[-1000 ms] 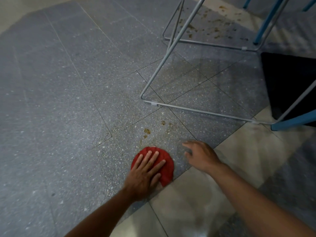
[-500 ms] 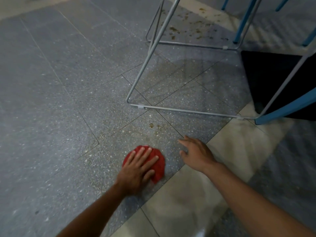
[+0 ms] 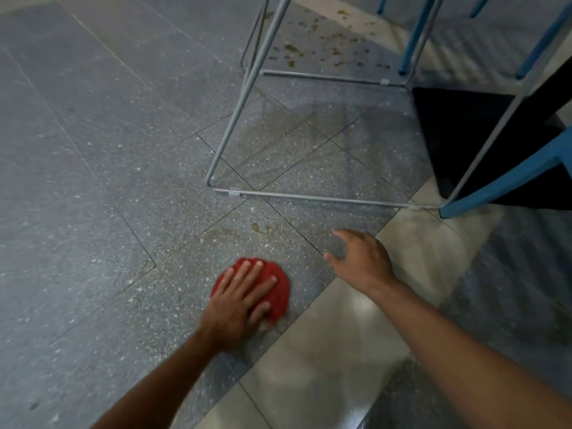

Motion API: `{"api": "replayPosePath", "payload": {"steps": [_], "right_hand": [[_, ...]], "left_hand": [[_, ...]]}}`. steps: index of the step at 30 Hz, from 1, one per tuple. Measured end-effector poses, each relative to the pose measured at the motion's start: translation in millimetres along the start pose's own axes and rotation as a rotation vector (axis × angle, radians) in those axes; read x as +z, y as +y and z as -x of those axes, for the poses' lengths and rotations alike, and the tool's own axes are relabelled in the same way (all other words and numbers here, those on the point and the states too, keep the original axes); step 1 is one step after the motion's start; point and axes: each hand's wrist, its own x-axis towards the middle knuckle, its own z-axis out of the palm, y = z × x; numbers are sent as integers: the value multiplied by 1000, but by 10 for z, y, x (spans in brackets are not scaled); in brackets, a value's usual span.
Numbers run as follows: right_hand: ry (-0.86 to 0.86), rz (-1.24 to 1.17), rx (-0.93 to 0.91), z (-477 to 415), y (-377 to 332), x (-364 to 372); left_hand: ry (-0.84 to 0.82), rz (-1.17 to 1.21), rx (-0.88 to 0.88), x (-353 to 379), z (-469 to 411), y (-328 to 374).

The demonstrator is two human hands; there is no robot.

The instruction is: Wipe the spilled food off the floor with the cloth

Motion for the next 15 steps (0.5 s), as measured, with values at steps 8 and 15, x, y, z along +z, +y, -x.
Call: {"api": "replayPosePath", "payload": {"steps": [8, 15], "right_hand": [[-39, -7, 66, 147, 197, 140], [22, -54, 53, 40, 306, 3]], "left_hand": [[-3, 123, -594, -502, -1290, -122], [-74, -30, 155, 58, -547, 848]]}}
